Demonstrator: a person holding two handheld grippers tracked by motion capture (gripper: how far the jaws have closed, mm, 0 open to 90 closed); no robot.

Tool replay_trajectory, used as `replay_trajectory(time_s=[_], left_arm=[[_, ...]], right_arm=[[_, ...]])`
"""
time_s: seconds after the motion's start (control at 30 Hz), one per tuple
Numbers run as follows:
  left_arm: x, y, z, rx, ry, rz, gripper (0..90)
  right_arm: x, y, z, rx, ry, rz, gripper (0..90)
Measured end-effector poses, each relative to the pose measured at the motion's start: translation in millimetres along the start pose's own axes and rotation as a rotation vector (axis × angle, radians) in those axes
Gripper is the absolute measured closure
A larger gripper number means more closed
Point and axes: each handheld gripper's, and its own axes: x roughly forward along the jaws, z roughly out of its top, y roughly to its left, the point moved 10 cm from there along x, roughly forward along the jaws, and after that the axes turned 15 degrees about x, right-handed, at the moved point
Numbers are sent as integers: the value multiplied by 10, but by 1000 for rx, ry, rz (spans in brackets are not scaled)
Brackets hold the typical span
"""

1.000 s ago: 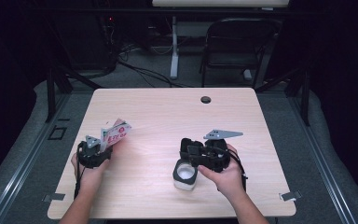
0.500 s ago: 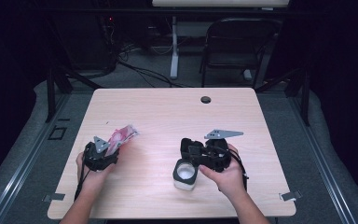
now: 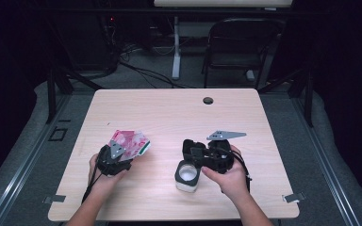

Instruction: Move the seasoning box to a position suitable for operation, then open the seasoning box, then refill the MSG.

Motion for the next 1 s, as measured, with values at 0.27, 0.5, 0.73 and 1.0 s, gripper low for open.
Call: replay_trajectory(time_s=[0.27, 0.5, 0.73, 1.0], left_arm=[[-56, -117, 138, -8, -35, -41, 395], [-94, -190, 222, 1, -52, -67, 396], [-109, -252, 270, -8, -68, -95, 396], [-145, -387, 384, 14, -98, -127, 397]], right_arm=[[-10, -10, 5, 2, -2, -4, 559], [-14, -13, 9, 6, -5, -4, 559], [-14, -16, 6, 2, 1, -6, 559], [-4, -11, 4, 3, 4, -5, 562]])
